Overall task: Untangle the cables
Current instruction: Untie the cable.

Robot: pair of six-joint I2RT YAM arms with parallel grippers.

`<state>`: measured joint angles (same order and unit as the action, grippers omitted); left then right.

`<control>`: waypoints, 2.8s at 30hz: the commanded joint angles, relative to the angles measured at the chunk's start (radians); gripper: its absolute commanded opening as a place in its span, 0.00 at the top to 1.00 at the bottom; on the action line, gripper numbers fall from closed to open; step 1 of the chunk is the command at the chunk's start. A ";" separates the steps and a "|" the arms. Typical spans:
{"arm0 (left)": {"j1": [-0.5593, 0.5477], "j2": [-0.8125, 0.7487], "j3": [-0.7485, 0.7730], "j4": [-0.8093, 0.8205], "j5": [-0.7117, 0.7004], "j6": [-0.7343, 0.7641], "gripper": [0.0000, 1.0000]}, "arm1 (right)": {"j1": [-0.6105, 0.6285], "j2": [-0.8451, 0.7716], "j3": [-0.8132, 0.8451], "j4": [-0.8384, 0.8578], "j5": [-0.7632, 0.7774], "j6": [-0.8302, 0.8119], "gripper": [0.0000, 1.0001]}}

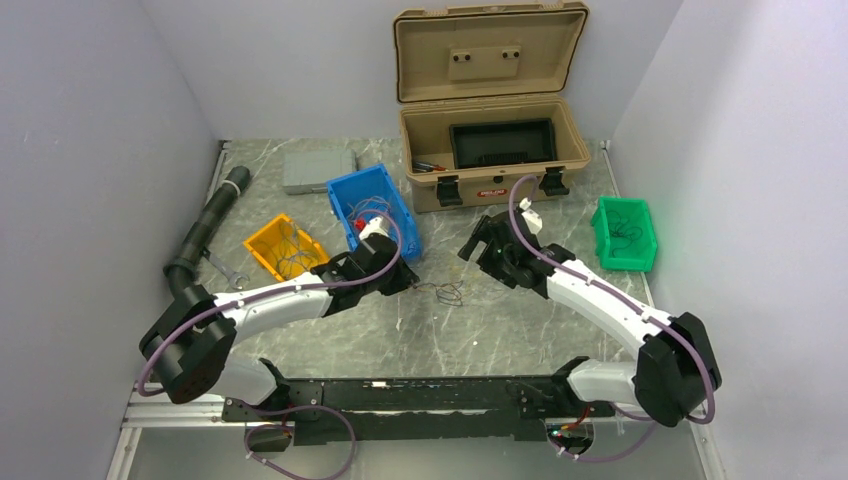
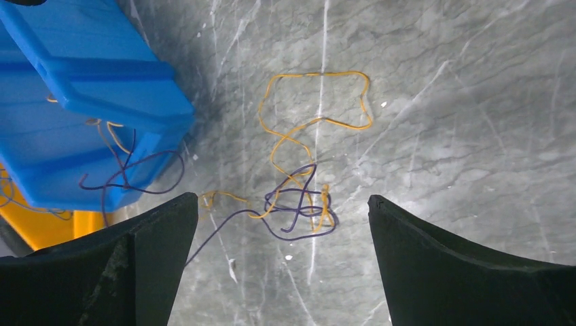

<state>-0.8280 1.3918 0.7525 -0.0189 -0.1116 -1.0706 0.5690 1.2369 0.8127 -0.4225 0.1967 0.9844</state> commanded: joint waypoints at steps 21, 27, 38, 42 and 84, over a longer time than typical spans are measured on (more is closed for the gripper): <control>0.003 -0.001 -0.016 0.115 0.102 0.138 1.00 | 0.009 0.302 0.122 0.059 -0.073 0.119 0.10; 0.003 -0.009 -0.021 0.119 0.102 0.168 1.00 | 0.008 0.381 0.123 0.101 -0.079 0.114 0.11; 0.004 -0.022 0.044 0.096 0.225 0.297 1.00 | 0.022 0.497 0.134 0.177 -0.113 0.111 0.24; 0.005 -0.038 0.099 0.062 0.252 0.362 1.00 | 0.022 0.487 0.100 0.256 -0.150 0.105 0.27; 0.409 -0.172 0.324 -0.239 0.475 0.533 1.00 | -0.116 0.045 -0.109 0.088 0.088 0.121 1.00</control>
<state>-0.4995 1.2472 1.0035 -0.1856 0.3431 -0.5880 0.4770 1.3716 0.7349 -0.2260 0.1360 1.1400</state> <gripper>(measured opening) 0.014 0.015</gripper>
